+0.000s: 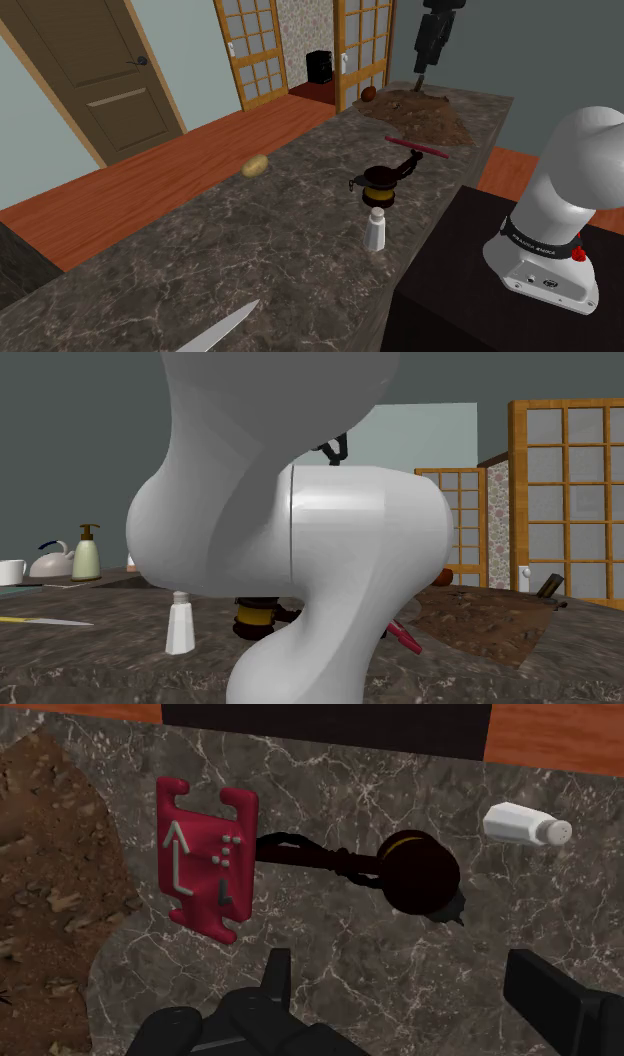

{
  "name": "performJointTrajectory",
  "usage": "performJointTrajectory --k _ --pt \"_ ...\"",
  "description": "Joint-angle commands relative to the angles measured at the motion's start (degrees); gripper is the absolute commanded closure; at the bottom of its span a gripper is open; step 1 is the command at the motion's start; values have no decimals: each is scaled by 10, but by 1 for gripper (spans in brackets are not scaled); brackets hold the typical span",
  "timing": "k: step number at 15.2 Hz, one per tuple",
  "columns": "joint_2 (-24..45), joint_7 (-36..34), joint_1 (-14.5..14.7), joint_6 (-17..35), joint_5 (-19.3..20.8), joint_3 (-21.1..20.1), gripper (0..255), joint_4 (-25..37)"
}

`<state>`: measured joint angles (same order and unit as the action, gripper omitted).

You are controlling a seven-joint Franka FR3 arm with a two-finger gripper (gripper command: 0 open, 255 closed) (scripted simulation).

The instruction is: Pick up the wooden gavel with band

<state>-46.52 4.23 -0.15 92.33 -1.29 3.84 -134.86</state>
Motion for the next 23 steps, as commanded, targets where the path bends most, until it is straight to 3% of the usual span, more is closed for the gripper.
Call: performJointTrajectory --k 1,11,20,23 --pt "0 0 0 0 0 0 0 0" --pt "21 254 85 183 63 52 0 -173" --pt "122 476 147 392 137 114 0 -284" --pt "150 494 151 434 146 122 0 -298"
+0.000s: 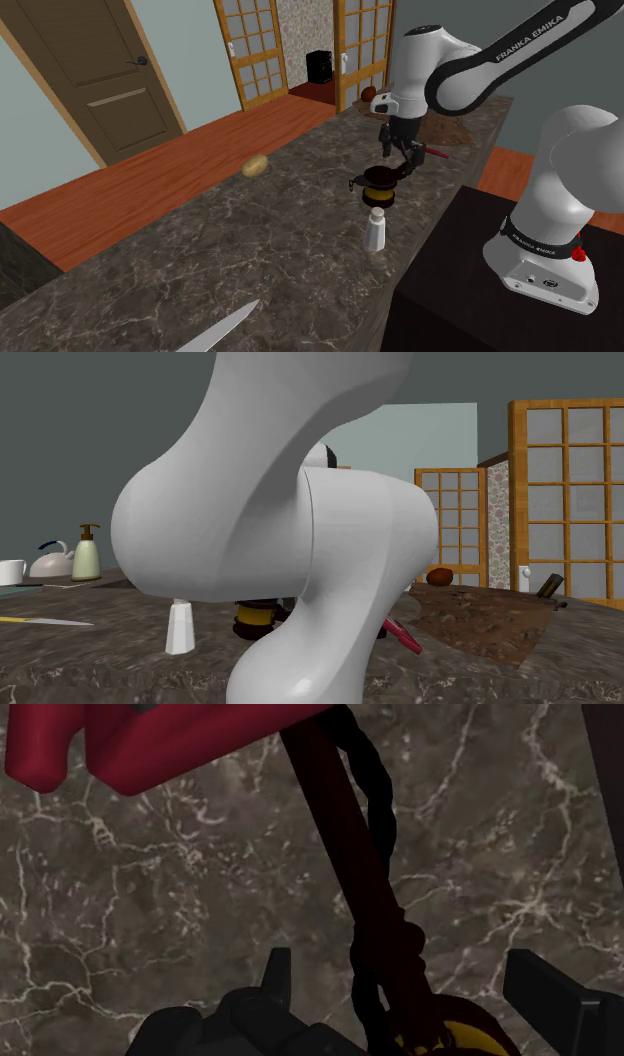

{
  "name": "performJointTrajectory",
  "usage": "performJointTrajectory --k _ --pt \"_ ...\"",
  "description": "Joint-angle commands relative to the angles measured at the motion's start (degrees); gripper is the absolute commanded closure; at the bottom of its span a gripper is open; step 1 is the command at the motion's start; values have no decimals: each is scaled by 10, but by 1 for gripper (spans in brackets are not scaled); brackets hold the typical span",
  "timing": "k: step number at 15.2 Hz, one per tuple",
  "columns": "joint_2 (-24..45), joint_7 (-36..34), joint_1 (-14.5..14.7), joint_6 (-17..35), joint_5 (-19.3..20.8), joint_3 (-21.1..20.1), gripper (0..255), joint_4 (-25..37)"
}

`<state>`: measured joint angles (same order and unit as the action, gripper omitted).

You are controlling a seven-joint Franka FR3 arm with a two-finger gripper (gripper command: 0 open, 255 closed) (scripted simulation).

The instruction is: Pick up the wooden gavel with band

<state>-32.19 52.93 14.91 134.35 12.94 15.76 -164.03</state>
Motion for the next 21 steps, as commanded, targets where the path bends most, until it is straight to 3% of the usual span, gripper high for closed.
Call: performJointTrajectory --k 1,7,8,17,21 --pt "14 6 0 25 5 5 0 -10" --pt "53 6 1 78 9 11 0 -25" --pt "52 5 1 76 8 11 255 -23" --pt "53 6 1 78 9 11 255 -24" --pt "19 6 0 32 5 6 255 -12"
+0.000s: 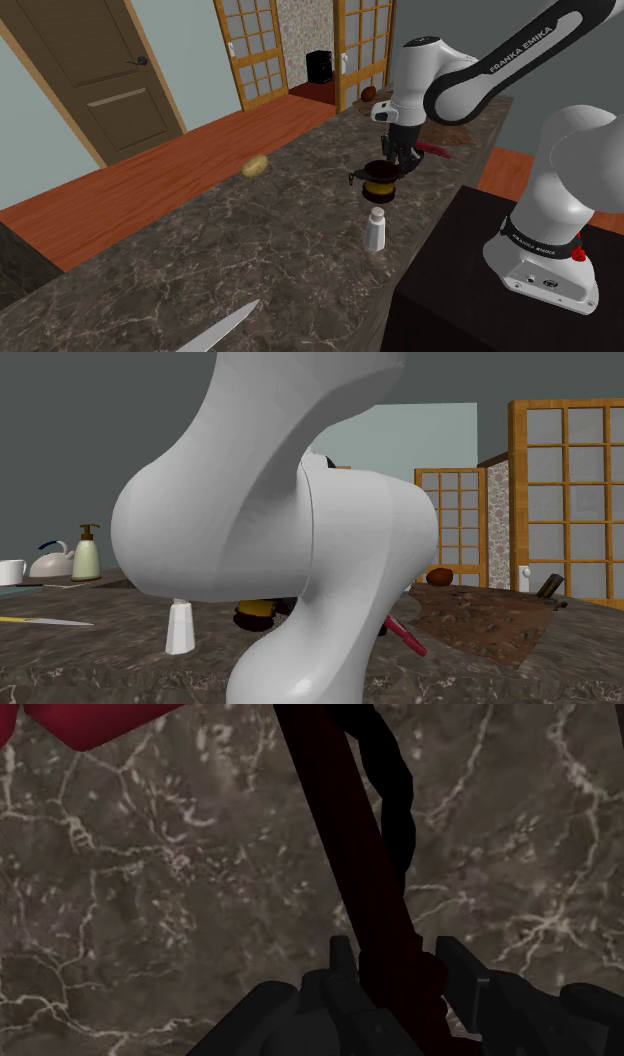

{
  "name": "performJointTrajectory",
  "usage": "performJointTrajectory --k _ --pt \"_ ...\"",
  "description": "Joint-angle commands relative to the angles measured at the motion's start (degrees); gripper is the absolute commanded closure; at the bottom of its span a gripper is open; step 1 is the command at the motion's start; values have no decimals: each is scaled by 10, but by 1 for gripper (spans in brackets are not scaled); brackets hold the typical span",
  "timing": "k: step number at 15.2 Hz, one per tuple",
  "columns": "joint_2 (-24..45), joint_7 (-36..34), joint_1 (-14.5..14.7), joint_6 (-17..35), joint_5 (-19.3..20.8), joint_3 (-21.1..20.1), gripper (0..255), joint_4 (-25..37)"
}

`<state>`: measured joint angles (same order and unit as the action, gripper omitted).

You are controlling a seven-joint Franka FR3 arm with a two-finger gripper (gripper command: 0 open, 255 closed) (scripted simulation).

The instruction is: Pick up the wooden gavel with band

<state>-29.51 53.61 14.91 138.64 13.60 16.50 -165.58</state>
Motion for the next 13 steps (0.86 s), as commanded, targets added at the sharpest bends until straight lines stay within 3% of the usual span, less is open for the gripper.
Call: performJointTrajectory --k 1,11,13 --pt "-16 0 0 -22 -2 -3 255 7" --pt "-79 2 2 -129 -14 -18 255 50" --pt "-80 2 2 -130 -14 -18 255 51"
